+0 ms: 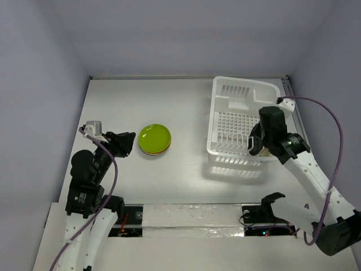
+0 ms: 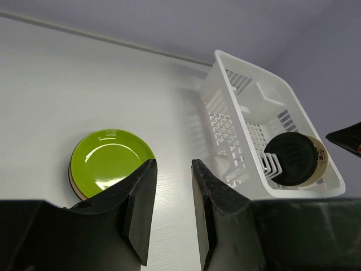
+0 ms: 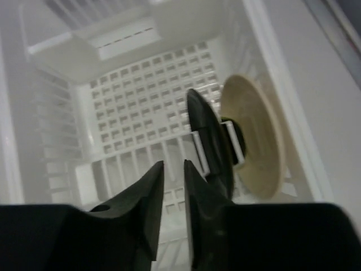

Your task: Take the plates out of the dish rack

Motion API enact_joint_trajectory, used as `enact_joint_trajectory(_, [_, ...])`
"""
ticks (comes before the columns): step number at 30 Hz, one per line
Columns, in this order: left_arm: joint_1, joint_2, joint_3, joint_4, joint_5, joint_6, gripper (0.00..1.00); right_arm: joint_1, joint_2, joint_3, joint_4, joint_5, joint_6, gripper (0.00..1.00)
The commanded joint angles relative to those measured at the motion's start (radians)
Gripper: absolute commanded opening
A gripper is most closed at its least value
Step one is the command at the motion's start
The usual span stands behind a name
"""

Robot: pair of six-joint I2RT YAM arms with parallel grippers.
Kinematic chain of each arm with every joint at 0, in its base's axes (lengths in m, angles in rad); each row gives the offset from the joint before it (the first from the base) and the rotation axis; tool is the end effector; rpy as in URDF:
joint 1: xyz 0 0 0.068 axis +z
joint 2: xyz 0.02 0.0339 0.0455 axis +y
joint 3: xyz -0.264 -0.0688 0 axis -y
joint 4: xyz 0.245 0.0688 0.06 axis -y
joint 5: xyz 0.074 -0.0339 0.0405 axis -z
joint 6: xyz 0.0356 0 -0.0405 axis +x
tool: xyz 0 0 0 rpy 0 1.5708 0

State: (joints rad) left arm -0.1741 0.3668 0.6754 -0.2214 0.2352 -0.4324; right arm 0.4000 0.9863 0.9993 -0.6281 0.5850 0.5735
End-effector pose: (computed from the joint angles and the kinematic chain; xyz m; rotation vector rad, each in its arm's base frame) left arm 0.0941 -0.0250 0.3492 -0.0014 1.5217 -0.6620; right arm 0.1948 0.0610 0.3370 0.4957 2.0129 -0.0490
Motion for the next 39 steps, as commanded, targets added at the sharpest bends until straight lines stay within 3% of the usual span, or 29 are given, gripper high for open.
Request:
enact_joint_trajectory(1, [-0.022, -0.016, 0.001, 0.047, 0.007, 0.000, 0.29, -0.044, -0.011, 0.036, -0.154, 0.067, -0.002, 0.30])
enact_joint_trajectory(2, [-0.022, -0.019, 0.001, 0.048, 0.009, 0.000, 0.29, -0.053, -0.009, 0.050, -0.180, 0.094, 0.002, 0.46])
enact_joint_trajectory(4, [-0.022, -0.017, 0.003, 0.047, 0.006, 0.001, 0.29, -0.091, 0.029, 0.082, -0.202, 0.073, -0.015, 0.62])
enact_joint_trajectory(5, [-0.031, -0.016, 0.003, 0.045, 0.009, 0.001, 0.29, -0.111, 0.055, 0.123, -0.223, 0.044, -0.049, 0.66])
enact_joint_trajectory(9, [-0.031, -0.019, 0.003, 0.045, 0.012, 0.003, 0.29, -0.177, 0.221, 0.193, -0.294, -0.001, -0.124, 0.64])
enact_joint_trajectory(13, [-0.031, -0.035, 0.004, 0.042, 0.001, 0.001, 0.29, -0.178, 0.305, 0.173, -0.246, -0.102, -0.162, 0.57])
enact_joint_trajectory(15, [-0.031, -0.035, 0.004, 0.044, 0.003, 0.001, 0.29, -0.178, 0.334, 0.160, -0.214, -0.096, -0.173, 0.44])
enact_joint_trajectory(19, [-0.031, -0.034, 0.003, 0.047, 0.009, 0.001, 0.29, -0.178, 0.411, 0.170, -0.188, -0.073, -0.198, 0.34])
enact_joint_trajectory(21, [-0.031, -0.035, 0.003, 0.044, 0.006, 0.001, 0.29, -0.178, 0.451, 0.183, -0.148, -0.050, -0.225, 0.15])
enact_joint_trajectory(22, [-0.031, -0.034, 0.003, 0.044, 0.003, 0.001, 0.29, -0.178, 0.465, 0.191, -0.148, -0.033, -0.225, 0.15])
enact_joint_trajectory(24, [-0.031, -0.034, 0.004, 0.044, 0.000, 0.001, 0.29, -0.178, 0.491, 0.202, -0.134, 0.077, -0.244, 0.01])
enact_joint_trajectory(30, [-0.031, -0.023, 0.004, 0.042, -0.002, 0.000, 0.29, -0.178, 0.509, 0.228, 0.022, 0.216, -0.402, 0.00])
enact_joint_trajectory(36, [-0.031, -0.014, 0.004, 0.040, -0.007, -0.002, 0.29, -0.168, 0.476, 0.233, 0.171, 0.159, -0.598, 0.00])
enact_joint_trajectory(39, [-0.031, -0.006, 0.003, 0.042, -0.002, 0.000, 0.29, -0.113, 0.473, 0.203, 0.159, 0.173, -0.604, 0.00])
